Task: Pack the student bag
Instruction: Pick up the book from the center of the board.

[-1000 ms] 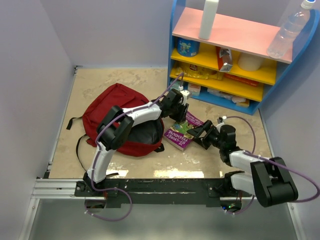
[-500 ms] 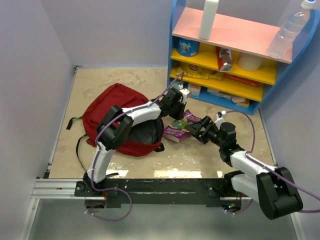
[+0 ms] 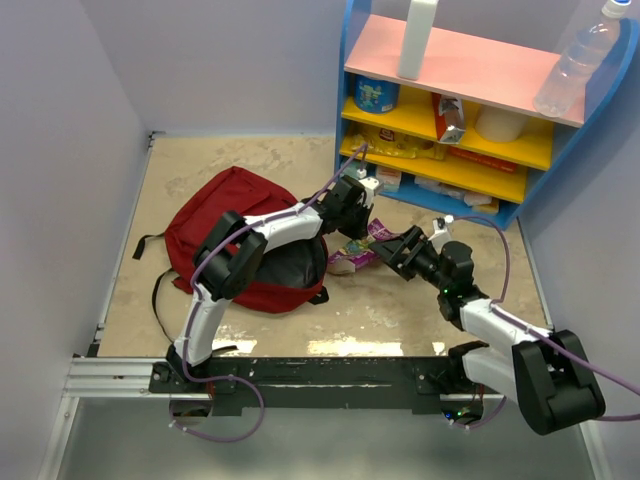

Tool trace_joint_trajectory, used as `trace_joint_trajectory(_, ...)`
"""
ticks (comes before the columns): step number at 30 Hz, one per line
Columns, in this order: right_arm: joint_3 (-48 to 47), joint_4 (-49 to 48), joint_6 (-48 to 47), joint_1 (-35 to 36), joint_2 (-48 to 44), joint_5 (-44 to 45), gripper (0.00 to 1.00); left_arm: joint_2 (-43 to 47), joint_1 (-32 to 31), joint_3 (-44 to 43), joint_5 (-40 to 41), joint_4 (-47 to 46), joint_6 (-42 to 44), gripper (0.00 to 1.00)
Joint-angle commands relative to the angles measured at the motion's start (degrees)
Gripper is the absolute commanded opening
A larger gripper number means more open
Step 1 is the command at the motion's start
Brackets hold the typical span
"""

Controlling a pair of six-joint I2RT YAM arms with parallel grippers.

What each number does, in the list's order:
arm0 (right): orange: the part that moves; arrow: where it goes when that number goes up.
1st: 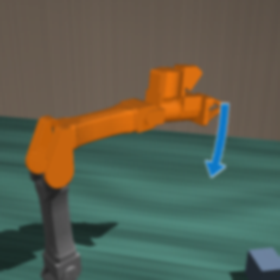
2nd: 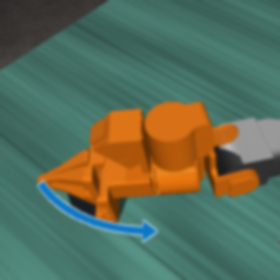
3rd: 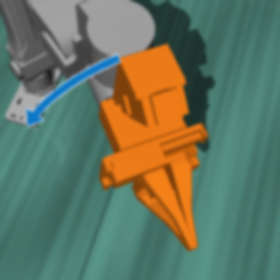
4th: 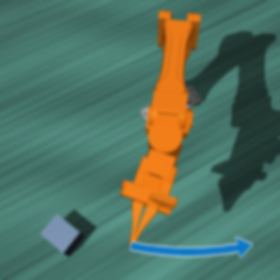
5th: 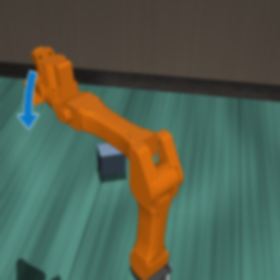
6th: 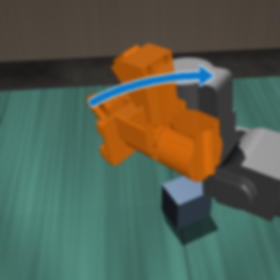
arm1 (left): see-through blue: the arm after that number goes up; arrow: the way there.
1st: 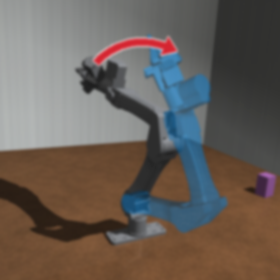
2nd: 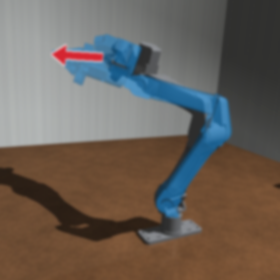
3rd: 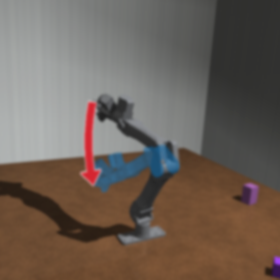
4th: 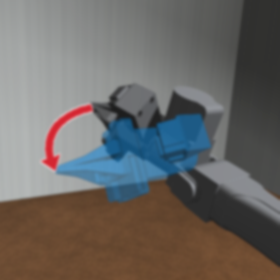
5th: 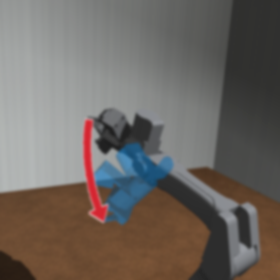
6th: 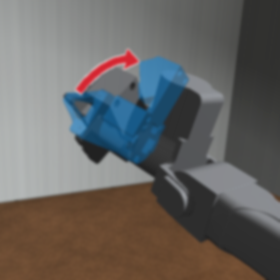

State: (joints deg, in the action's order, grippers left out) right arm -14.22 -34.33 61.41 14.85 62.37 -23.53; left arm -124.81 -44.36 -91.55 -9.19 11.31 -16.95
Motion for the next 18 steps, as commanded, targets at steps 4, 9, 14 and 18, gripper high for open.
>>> trace_joint_trajectory(4,0.2,-8.6,-0.7,2.6,6.1,9.2,0.86,-0.5,-4.1,0.6,-13.8,3.2,-3.5,0.0)
trace_joint_trajectory(9,0.7,-8.3,-0.2,4.4,9.4,11.8,0.86,-0.3,-4.1,1.0,-14.3,2.9,-3.6,0.0)
trace_joint_trajectory(14,-0.6,-11.4,1.1,4.6,12.4,12.3,0.86,-0.3,-4.0,0.8,-14.6,3.0,-3.7,0.0)
trace_joint_trajectory(18,-1.2,-12.3,1.3,5.2,14.0,12.9,0.76,-0.2,-4.1,0.8,-14.7,3.3,-3.4,0.0)
